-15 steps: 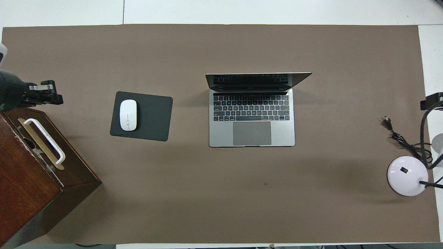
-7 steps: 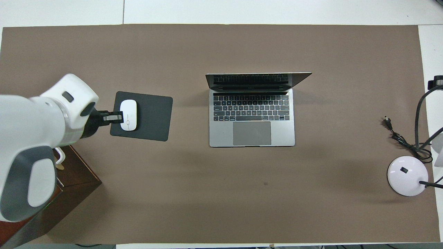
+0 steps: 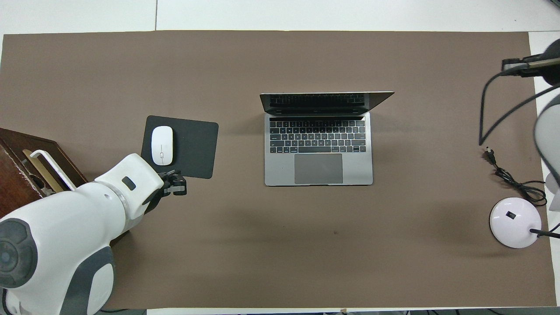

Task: Close laptop with both arms
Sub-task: 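Move the left gripper toward the laptop front while the right gripper reaches the screen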

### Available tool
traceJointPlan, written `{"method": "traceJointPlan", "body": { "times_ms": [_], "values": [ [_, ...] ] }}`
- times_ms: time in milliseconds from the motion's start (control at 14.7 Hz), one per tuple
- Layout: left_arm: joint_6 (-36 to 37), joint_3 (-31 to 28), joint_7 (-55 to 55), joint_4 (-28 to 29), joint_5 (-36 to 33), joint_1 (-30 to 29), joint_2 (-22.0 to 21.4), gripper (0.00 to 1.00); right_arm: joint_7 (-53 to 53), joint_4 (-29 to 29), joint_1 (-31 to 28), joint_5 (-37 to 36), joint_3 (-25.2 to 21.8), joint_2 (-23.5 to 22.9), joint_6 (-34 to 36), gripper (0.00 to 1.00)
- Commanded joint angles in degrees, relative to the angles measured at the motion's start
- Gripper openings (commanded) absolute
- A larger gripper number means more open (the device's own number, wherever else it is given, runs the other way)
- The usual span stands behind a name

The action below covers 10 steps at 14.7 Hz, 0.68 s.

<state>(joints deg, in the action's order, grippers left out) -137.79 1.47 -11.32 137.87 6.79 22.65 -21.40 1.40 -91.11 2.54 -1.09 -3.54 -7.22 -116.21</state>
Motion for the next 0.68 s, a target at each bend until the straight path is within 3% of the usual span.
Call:
{"method": "traceJointPlan", "body": {
  "times_ms": [0,340,612],
  "values": [
    [-5.6,-0.9,0.1,4.9,0.8,4.4,-2.9,0.00,-8.8,3.7,5.7,-0.1,0.6,-3.1,-0.4,0.00],
    [-16.4,-0.9,1.0,7.9,0.8,9.6,-1.8,0.00,-29.0,3.2,16.0,-4.5,0.6,-4.8,-3.5,0.00],
    [-25.1,-0.9,4.5,9.6,0.7,12.4,2.2,0.00,-35.6,3.2,18.7,-7.3,0.6,-7.1,-6.3,0.00]
  ]
}}
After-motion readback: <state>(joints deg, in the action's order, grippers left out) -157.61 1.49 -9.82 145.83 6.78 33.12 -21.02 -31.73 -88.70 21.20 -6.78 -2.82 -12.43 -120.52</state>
